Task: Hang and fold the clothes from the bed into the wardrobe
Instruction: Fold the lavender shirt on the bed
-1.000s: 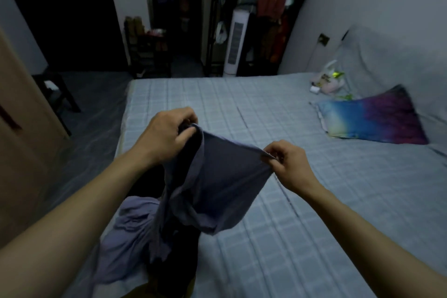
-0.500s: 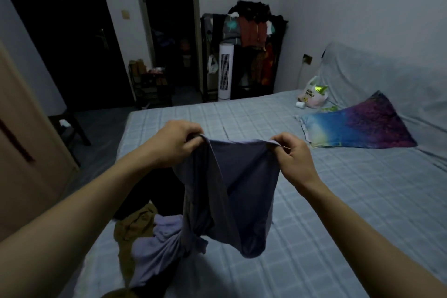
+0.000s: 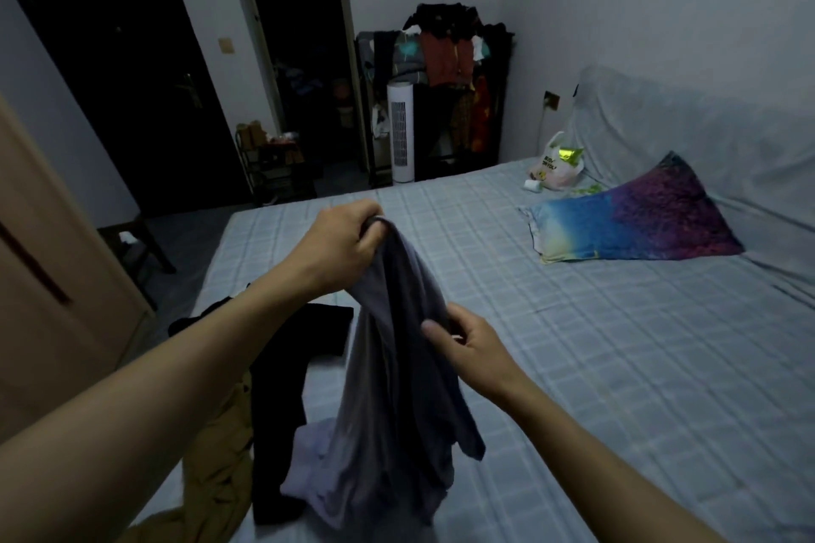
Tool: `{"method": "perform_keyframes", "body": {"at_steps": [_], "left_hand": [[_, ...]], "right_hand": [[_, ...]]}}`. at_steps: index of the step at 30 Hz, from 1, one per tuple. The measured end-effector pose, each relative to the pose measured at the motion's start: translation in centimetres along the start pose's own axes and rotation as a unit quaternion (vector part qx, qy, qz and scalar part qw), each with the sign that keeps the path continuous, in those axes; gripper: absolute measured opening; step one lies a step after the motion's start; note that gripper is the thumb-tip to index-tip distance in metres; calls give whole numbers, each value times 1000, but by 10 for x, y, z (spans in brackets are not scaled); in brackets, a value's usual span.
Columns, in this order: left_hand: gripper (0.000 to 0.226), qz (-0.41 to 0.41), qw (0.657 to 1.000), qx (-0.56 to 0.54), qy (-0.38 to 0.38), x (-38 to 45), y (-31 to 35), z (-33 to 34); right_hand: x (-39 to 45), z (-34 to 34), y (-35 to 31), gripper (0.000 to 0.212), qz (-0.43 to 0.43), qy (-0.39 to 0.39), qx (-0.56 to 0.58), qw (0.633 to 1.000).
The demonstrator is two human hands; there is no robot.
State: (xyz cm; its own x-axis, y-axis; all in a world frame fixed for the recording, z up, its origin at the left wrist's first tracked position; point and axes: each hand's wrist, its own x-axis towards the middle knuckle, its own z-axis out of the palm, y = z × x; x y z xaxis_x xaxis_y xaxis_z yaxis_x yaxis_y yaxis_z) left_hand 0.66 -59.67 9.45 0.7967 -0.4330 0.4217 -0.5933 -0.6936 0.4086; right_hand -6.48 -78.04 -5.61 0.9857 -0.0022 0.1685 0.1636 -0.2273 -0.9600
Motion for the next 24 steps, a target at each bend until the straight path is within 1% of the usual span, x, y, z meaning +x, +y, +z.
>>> {"method": "perform_keyframes", "body": {"at_steps": [1,3,4,5,8,10,11,13,16,18,21,24], "left_hand": [[17,0,1000,-3,7,3,4,-1],[16,-3,1000,-18,25,9,11,-7],[15,-4,999,-25,34,12,14,-11],[15,-2,999,-29,43,14,16,-15],[15,6,997,-28,68,15,15,-30],[15,6,998,-14,63,12,7,-42],[14,8,999,6,48,10,1,-48],[14,17,998,61,-6,5,-15,-61],[15,38,987,121,-100,-7,-40,-75],[16,47,979,134,-143,-15,-55,-81],[16,15,973,142,-179,-25,-72,-84],[13,-6,976,141,-167,-31,-84,-82]], "right_hand": [[-3,-1,4,40,4,-11,-22,1000],[-8,-4,14,57,11,-16,-100,995],[-10,-5,20,59,20,-16,-129,991],[-10,-7,25,56,32,-14,-146,989],[-11,-12,35,24,54,-14,-184,981],[-11,-16,38,23,60,-26,-197,978],[-10,-19,39,22,54,-27,-204,977],[-7,-28,41,25,40,-12,-232,972],[1,-49,42,12,46,58,-265,962],[7,-68,33,15,43,104,-271,956],[14,-97,7,17,9,145,-301,943],[17,-117,-21,10,-43,158,-341,926]]}}
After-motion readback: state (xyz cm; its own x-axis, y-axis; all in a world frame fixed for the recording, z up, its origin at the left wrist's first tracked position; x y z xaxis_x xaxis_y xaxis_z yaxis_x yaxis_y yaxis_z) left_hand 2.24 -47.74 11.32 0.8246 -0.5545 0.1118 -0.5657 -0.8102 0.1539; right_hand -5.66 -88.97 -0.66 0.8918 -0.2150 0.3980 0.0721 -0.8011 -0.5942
